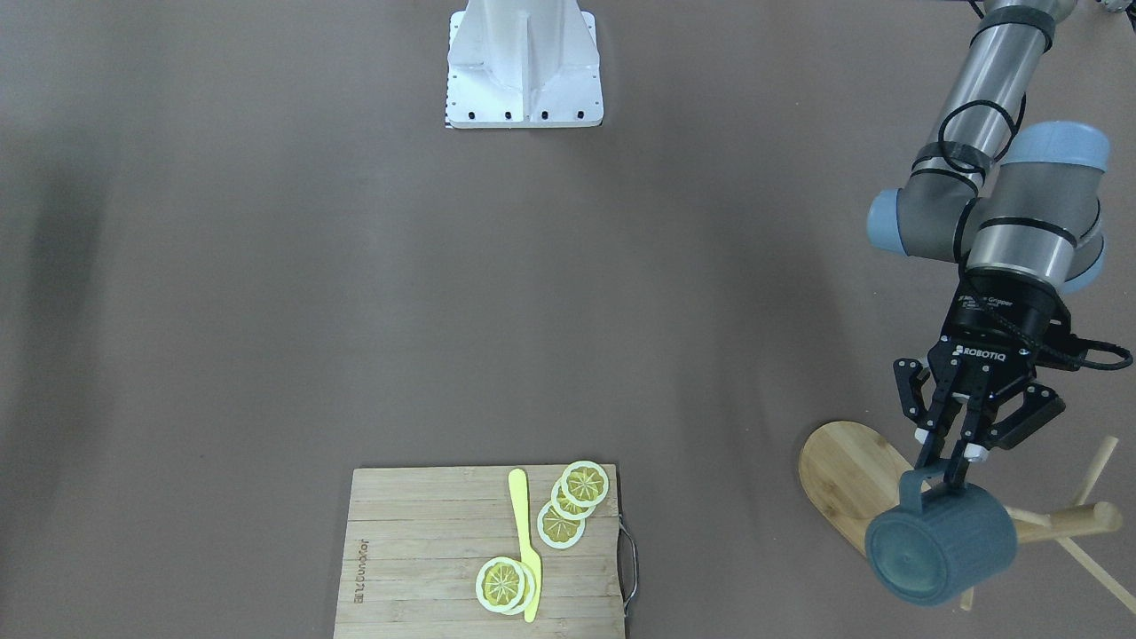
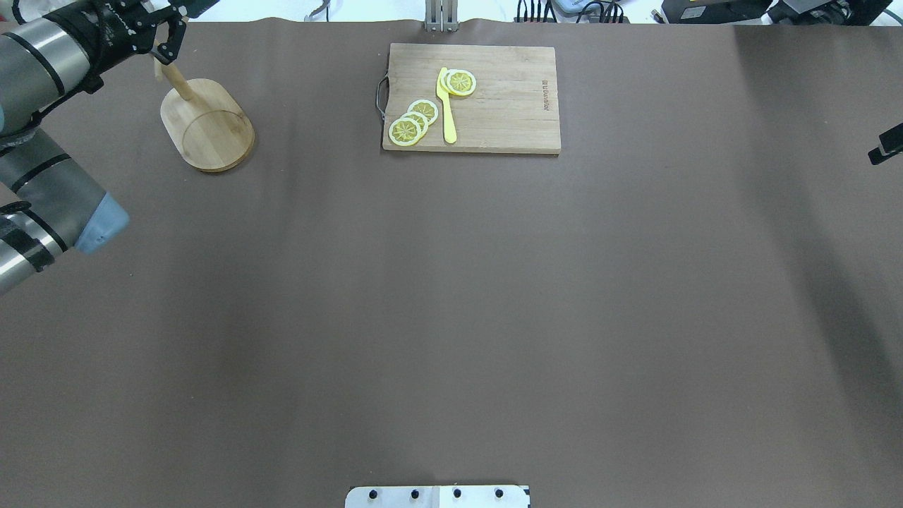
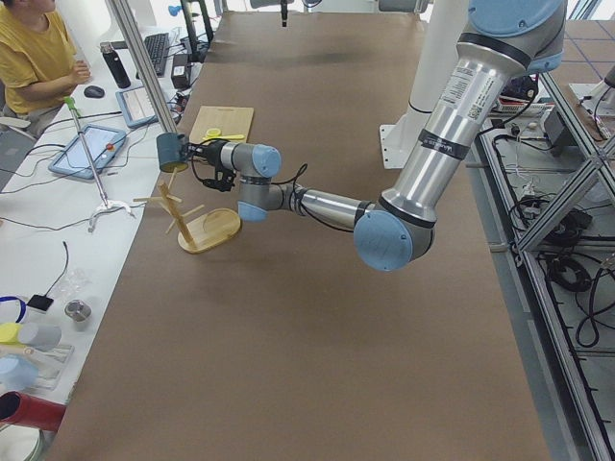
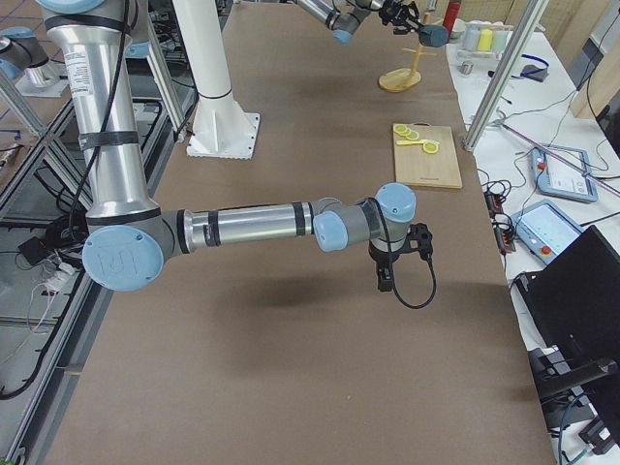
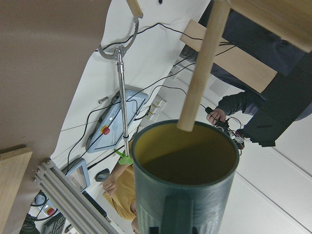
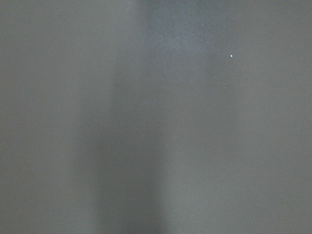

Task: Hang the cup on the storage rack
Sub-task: 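Position the mug handle over a stand peg with the left gripper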

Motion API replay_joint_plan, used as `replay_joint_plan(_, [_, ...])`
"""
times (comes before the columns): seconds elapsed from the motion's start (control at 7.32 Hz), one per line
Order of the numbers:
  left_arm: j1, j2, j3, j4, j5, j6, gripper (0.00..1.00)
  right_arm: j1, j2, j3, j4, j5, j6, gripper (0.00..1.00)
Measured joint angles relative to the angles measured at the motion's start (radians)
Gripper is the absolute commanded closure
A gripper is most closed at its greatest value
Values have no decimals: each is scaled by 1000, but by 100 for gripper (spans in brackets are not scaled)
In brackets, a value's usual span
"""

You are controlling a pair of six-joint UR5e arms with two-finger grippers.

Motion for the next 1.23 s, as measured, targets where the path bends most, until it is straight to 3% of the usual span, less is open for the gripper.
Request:
replay_joint_plan(0.55, [-16,37,2,-118,-96,51,100,0,3,0,0,0,2,0])
replay_joint_plan(1.23, [-41,61,40,-181,-113,106,100,0,0,0,7,0,2,0])
